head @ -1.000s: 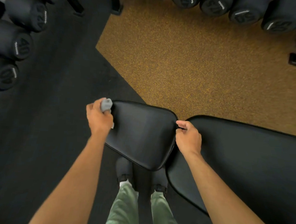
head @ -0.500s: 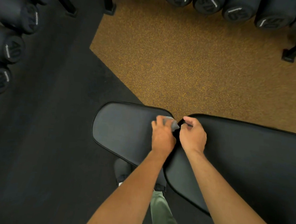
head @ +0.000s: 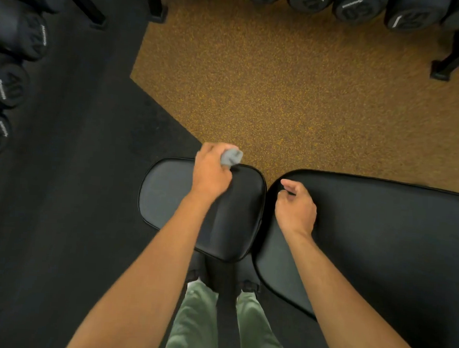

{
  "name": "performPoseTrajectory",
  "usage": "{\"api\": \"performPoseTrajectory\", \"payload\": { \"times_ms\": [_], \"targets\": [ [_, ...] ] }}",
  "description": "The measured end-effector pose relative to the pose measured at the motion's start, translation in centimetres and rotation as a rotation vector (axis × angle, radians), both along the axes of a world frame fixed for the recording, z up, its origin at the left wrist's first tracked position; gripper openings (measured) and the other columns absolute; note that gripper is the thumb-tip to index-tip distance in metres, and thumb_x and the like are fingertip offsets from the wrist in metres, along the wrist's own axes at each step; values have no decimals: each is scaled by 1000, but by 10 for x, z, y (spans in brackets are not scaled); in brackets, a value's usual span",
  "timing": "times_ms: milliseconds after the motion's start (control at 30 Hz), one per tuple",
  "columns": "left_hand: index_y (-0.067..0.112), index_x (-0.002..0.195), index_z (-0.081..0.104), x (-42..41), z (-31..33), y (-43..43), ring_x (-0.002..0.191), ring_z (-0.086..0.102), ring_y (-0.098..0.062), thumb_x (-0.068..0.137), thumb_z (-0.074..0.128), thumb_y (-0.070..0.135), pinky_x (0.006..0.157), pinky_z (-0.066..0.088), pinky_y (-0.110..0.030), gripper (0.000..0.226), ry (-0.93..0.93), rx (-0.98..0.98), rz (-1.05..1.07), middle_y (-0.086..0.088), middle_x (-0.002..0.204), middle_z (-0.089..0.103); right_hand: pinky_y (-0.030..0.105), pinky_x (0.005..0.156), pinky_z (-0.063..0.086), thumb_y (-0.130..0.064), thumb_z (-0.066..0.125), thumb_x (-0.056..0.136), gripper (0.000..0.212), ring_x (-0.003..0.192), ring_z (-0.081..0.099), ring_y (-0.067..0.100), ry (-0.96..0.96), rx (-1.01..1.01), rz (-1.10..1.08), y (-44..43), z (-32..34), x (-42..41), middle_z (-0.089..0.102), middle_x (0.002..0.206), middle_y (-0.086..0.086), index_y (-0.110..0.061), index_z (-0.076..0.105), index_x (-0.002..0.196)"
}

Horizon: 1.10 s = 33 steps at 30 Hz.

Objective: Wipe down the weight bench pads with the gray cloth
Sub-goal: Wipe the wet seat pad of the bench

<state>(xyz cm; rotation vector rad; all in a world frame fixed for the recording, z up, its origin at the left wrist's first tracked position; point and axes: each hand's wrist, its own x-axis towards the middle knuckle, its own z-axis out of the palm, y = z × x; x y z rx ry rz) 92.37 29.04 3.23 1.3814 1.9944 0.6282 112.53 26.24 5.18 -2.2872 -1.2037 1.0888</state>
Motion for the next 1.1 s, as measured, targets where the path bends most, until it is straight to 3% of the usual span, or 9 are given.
{"api": "performPoseTrajectory", "payload": {
  "times_ms": [67, 200, 400, 633, 733, 833, 900, 967, 1100],
  "targets": [
    [28, 118, 74, 0, -13, 24, 114, 57, -30, 80, 60, -9, 105, 43, -36, 56, 70, -50, -89, -7, 122, 62, 22, 87, 41, -16, 53, 94, 34, 106, 64, 10, 8, 4, 5, -1, -1, 2, 70, 118, -9, -29, 69, 121],
    [30, 120, 74, 44, -26, 23, 119, 48, -33, 80, 64, -3, 106, 33, -33, 52, 155, -126, -509, -9, 127, 55, 27, 93, 47, -16, 54, 92, 33, 106, 66, 12, -5, 33, 7, 2, -4, 8, 71, 117, -8, -29, 70, 118],
    [20, 130, 62, 76, -22, -56, 111, 44, -32, 77, 64, 5, 93, 49, -44, 55, 242, -138, -778, -9, 130, 50, 29, 97, 45, -15, 55, 92, 34, 112, 64, 15, -24, 17, 21, 2, -6, 9, 71, 118, -8, -30, 70, 118],
    [21, 132, 62, 67, 5, -162, 125, 40, -33, 87, 64, 4, 102, 43, -47, 48, 291, -269, -1080, -9, 141, 44, 34, 99, 49, -17, 53, 91, 34, 108, 65, 16, 3, 4, 55, -7, -10, -3, 72, 114, -8, -30, 71, 117],
    [26, 119, 68, 46, 8, -179, 119, 45, -26, 82, 61, -2, 102, 46, -44, 47, 90, -292, -974, -1, 130, 50, 34, 99, 49, -17, 54, 90, 34, 109, 65, 15, 1, 4, 65, -9, -12, -4, 72, 114, -9, -31, 70, 116],
    [25, 103, 76, 21, 18, -150, 108, 55, -18, 72, 45, -3, 100, 44, -34, 52, -93, -111, -636, -1, 113, 63, 32, 98, 48, -16, 54, 90, 35, 108, 64, 16, 0, 0, 66, -9, -13, -2, 72, 114, -7, -30, 70, 117],
    [17, 102, 78, -5, 21, -103, 103, 57, -18, 73, 47, -11, 93, 43, -27, 51, -34, 57, -436, -6, 107, 69, 31, 97, 48, -16, 54, 90, 34, 108, 65, 16, -6, 1, 56, -10, -13, 0, 72, 114, -6, -30, 70, 117],
    [14, 103, 78, -32, 16, -53, 100, 58, -23, 64, 52, -17, 92, 46, -34, 56, 80, 197, -290, -9, 106, 70, 31, 97, 48, -16, 53, 91, 34, 108, 65, 17, -5, -4, 50, -10, -12, 3, 71, 115, -7, -31, 69, 117],
    [25, 108, 76, -51, -19, 3, 107, 61, -34, 68, 53, -11, 101, 47, -44, 58, 184, -3, -151, -11, 115, 63, 33, 98, 48, -17, 53, 91, 34, 109, 63, 15, -4, -9, 45, -10, -10, 5, 70, 116, -8, -32, 69, 118]
  ]
}}
